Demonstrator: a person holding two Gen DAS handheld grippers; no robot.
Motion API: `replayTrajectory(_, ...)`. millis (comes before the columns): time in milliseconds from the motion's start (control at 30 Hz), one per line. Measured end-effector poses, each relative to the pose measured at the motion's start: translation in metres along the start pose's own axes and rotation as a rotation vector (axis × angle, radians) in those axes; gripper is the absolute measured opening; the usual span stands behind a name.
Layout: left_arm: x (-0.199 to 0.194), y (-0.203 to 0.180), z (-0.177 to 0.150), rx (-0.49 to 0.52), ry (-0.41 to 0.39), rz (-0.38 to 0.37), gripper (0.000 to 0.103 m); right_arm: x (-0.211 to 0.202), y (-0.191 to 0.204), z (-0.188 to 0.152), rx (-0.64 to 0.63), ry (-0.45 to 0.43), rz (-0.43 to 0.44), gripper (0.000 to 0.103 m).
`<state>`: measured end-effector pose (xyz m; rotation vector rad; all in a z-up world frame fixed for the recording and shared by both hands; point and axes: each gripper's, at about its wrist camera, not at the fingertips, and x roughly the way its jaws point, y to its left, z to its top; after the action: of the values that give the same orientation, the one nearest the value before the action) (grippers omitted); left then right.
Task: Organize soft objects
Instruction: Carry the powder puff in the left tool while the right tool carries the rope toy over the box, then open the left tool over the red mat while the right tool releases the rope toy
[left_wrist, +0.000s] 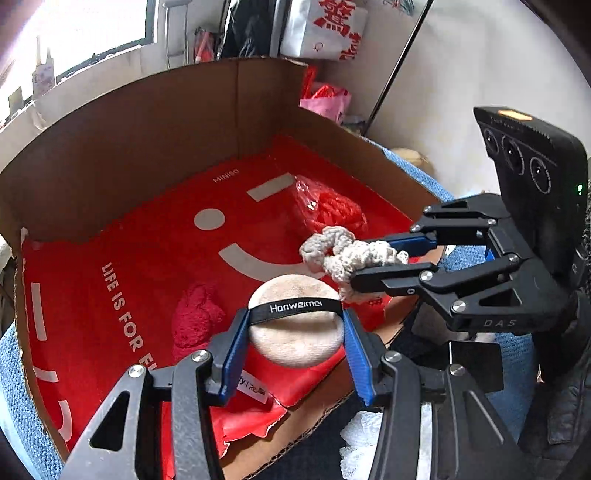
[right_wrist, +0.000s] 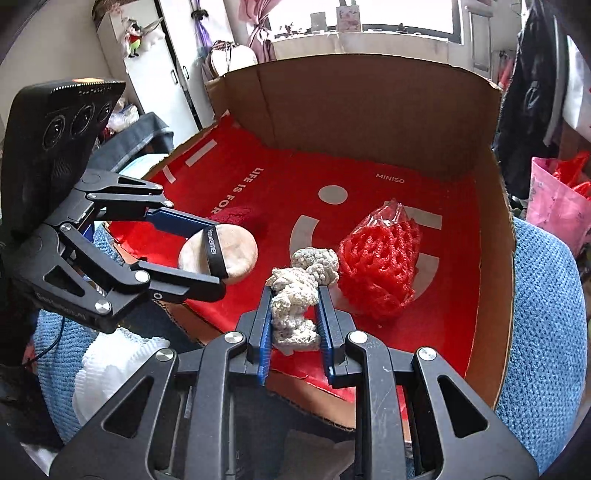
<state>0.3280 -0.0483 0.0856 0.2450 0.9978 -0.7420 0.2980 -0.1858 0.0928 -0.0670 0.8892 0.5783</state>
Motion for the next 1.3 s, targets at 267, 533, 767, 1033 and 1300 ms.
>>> replayTrajectory(267, 0.009, -0.007, 0.005, 0.038, 0.043, 0.006, 0.051, 0.006, 0.003, 0.000, -0.025, 0.031, 0.013, 0.020)
replayTrajectory(533, 0.019, 0.001, 0.014, 0.064, 0.106, 0.021, 0.052, 0.014, -0.001, 0.002, -0.046, 0.065, 0.008, 0.020)
replayTrajectory(767, 0.048, 0.008, 0.020, 0.095, 0.177, 0.012, 0.052, 0.020, -0.009, 0.002, -0.044, 0.096, 0.015, 0.020)
replayTrajectory(1033, 0.061, 0.010, 0.023, 0.136, 0.196, 0.015, 0.052, 0.028, -0.013, 0.001, -0.039, 0.113, 0.017, 0.021)
replayTrajectory(1300, 0.065, 0.010, 0.025, 0.150, 0.193, 0.015, 0.053, 0.028, -0.014, 0.001, -0.036, 0.119, 0.021, 0.021)
